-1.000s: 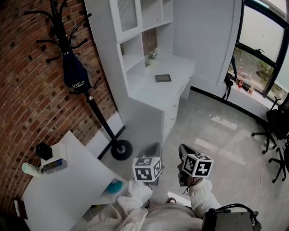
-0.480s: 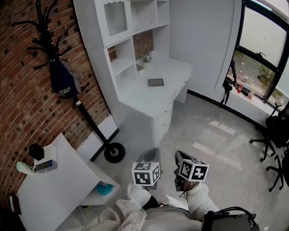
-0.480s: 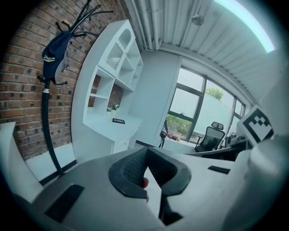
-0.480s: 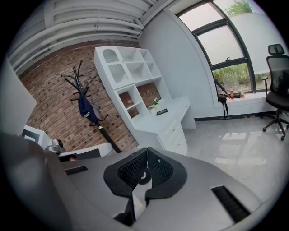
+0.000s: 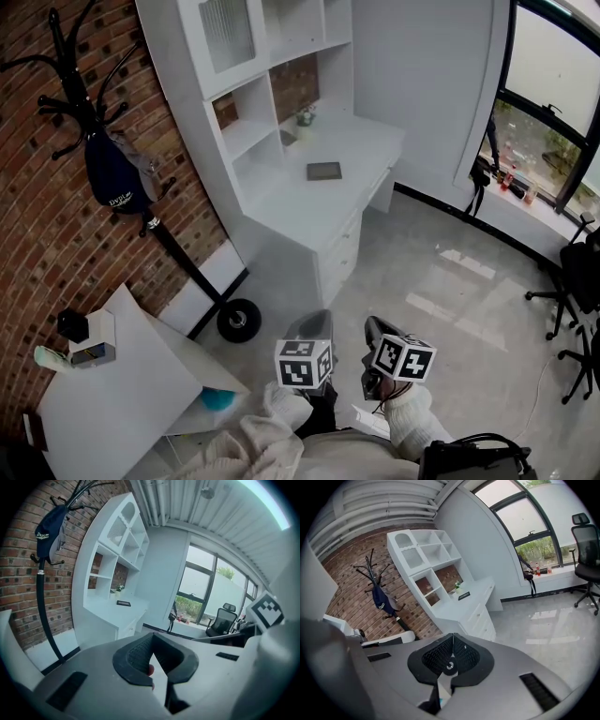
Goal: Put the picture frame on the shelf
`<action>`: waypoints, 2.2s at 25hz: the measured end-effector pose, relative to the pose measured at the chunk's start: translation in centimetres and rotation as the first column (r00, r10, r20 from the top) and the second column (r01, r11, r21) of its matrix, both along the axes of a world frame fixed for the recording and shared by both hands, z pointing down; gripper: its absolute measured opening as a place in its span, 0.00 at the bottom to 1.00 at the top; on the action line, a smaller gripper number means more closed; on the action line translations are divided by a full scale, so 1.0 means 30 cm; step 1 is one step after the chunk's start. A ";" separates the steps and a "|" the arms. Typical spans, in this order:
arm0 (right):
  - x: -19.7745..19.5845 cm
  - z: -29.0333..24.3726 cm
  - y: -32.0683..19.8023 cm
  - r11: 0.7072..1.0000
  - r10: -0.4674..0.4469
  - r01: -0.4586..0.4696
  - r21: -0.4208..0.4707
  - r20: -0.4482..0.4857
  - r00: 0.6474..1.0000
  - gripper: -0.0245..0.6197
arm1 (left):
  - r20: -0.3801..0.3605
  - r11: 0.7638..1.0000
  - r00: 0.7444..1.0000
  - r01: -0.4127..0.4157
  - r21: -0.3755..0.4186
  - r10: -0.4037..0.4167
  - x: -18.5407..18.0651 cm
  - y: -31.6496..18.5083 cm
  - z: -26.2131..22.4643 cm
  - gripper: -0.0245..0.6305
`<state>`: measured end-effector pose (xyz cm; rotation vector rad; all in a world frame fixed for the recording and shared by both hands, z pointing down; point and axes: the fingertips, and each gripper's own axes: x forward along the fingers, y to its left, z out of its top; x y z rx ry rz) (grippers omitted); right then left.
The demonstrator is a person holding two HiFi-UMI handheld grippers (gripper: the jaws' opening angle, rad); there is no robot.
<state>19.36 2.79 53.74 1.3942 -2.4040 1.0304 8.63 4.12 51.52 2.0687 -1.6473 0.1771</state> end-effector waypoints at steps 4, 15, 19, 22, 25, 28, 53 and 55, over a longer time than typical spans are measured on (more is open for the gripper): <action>-0.049 0.026 -0.120 1.000 -0.008 0.008 -0.011 -0.008 1.000 0.08 | -0.012 1.000 1.000 0.001 -0.005 -0.001 -0.046 -0.135 0.022 0.05; -0.188 -0.037 -0.542 1.000 0.003 -0.003 0.005 -0.040 0.999 0.08 | -0.025 1.000 1.000 -0.013 0.025 0.014 -0.193 -0.578 -0.042 0.05; -0.241 -0.037 -0.679 1.000 0.007 -0.007 -0.005 -0.046 0.999 0.08 | -0.027 0.999 0.999 -0.021 0.032 0.022 -0.244 -0.719 -0.055 0.05; -0.287 -0.037 -0.776 1.000 0.007 -0.007 -0.003 -0.051 0.999 0.08 | -0.027 0.999 0.999 -0.022 0.031 0.023 -0.287 -0.815 -0.054 0.05; -0.324 -0.029 -0.865 1.000 0.005 -0.006 -0.009 -0.058 0.998 0.08 | -0.037 1.000 0.999 -0.019 0.022 0.020 -0.327 -0.907 -0.044 0.05; -0.352 -0.023 -0.938 1.000 0.009 -0.010 -0.015 -0.066 0.998 0.08 | -0.035 1.000 0.999 -0.020 0.018 0.020 -0.364 -0.981 -0.040 0.05; -0.639 0.008 -1.329 0.978 -0.208 0.206 -0.030 -0.080 0.975 0.08 | -0.043 0.971 0.970 0.238 -0.003 -0.238 -0.668 -1.231 -0.010 0.05; -0.668 -0.008 -1.389 0.969 -0.248 0.248 -0.020 -0.084 0.965 0.08 | -0.047 0.960 0.959 0.279 -0.002 -0.278 -0.691 -1.273 -0.016 0.05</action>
